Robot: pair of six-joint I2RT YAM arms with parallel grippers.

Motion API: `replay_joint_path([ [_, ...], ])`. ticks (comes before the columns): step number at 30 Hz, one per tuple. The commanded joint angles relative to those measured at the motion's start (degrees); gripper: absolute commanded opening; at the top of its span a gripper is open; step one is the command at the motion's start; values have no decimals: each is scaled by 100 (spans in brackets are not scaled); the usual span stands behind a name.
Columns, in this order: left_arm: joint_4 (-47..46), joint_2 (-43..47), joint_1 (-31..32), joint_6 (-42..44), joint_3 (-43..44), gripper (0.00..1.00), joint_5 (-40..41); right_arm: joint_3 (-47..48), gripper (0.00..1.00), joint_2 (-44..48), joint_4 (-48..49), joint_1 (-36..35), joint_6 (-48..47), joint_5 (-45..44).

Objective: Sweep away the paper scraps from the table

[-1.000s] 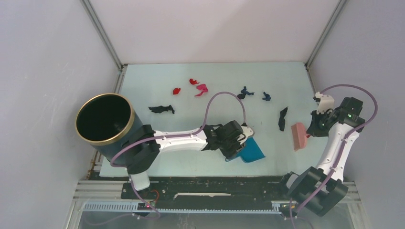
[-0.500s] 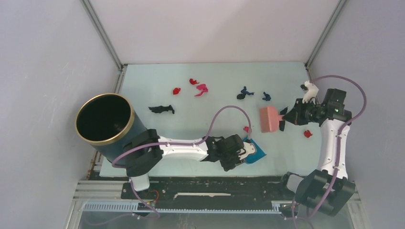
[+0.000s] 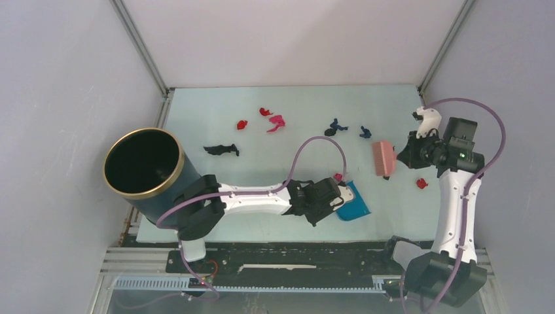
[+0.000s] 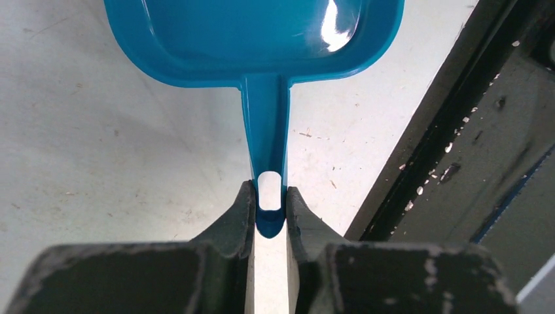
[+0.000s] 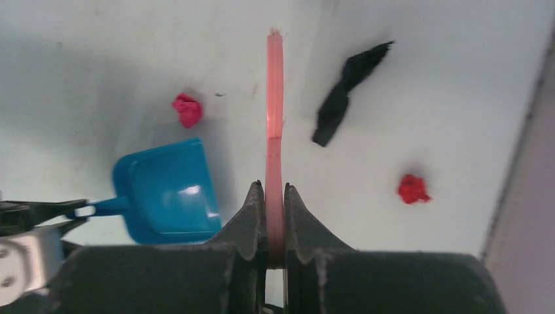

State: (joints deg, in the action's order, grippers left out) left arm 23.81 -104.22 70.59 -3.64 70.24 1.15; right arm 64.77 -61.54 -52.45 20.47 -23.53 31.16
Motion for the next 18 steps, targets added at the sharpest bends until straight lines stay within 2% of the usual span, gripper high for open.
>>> replay_joint_path([
  [1,879,191,-176,-376,512,5,-207,519,0,-80,-154,-179,-503,-1361],
  [5,1590,258,-448,-487,788,3,-477,1146,0,-692,12,-209,-479,-1898],
  [11,2580,323,-858,-221,1116,1,-341,2101,0,-1987,179,-395,-337,-2546],
  [15,2874,211,-1193,-32,1099,3,-555,2208,0,-2528,372,-697,-264,-3057],
  [18,2851,5,-1421,-14,1118,2,-726,2008,0,-2641,325,-968,-42,-2933],
])
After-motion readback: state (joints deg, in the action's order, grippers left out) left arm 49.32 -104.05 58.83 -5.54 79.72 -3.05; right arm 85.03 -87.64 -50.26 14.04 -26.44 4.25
